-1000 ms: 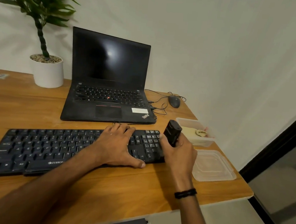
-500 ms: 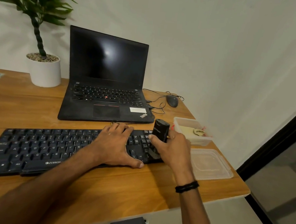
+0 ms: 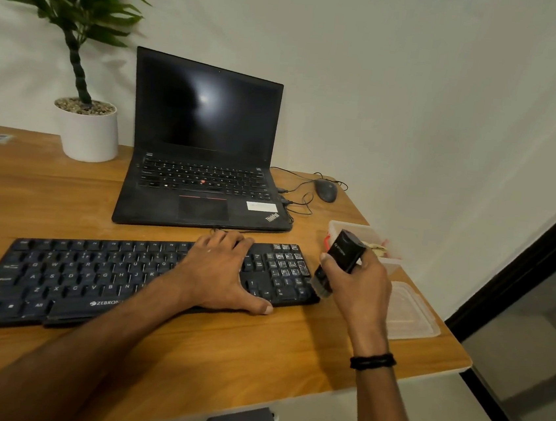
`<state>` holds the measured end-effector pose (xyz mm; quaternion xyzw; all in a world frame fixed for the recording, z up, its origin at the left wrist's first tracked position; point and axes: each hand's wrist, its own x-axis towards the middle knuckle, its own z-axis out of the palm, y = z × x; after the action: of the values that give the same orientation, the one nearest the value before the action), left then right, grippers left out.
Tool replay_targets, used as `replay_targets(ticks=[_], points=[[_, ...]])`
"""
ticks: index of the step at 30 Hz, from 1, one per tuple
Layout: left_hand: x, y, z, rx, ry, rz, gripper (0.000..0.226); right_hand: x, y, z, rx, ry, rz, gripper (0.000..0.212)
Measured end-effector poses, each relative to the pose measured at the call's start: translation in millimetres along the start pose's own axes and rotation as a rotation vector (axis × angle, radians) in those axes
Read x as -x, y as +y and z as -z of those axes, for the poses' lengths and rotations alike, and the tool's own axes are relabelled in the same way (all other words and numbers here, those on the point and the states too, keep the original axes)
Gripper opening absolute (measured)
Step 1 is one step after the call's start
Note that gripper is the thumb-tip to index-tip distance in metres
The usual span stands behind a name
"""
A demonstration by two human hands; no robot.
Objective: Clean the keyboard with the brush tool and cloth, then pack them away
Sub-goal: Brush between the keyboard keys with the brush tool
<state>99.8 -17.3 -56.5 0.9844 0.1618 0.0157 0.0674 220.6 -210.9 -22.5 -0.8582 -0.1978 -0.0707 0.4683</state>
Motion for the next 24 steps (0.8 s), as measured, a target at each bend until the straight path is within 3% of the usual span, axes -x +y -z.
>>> replay_targets(ticks=[3, 6, 10, 14, 17, 21, 24], points=[[-0.1, 1.0, -0.7, -0.001, -0.008, -0.002, 0.138, 10.7, 0.4, -11.2, 0.037, -0.004, 0.08, 0.042], [-0.4, 1.9, -1.7, 0.002, 0.006, -0.013, 0.138, 16.4, -3.5, -16.2, 0.0, -0.152, 0.14, 0.037], [-0.5, -0.7, -1.4, 0.01, 0.025, -0.003, 0.135, 11.8, -2.7, -17.0, -0.023, -0.015, 0.113, 0.032], [0.1, 0.1, -2.5, -0.002, 0.016, -0.017, 0.14, 16.9, -3.0, -15.1, -0.096, -0.203, 0.146, 0.031], [-0.6, -1.7, -0.9, 0.011, 0.017, 0.002, 0.145, 10.0, -3.7, -10.9, -0.019, -0.049, 0.135, 0.032], [-0.8, -0.1, -2.5, 0.016, 0.003, -0.009, 0.144, 3.8, -2.0, 6.1, 0.116, -0.238, 0.112, 0.035], [-0.9, 0.5, -3.6, 0.013, 0.008, -0.013, 0.145, -2.0, -3.2, 10.5, 0.146, -0.228, 0.118, 0.037]])
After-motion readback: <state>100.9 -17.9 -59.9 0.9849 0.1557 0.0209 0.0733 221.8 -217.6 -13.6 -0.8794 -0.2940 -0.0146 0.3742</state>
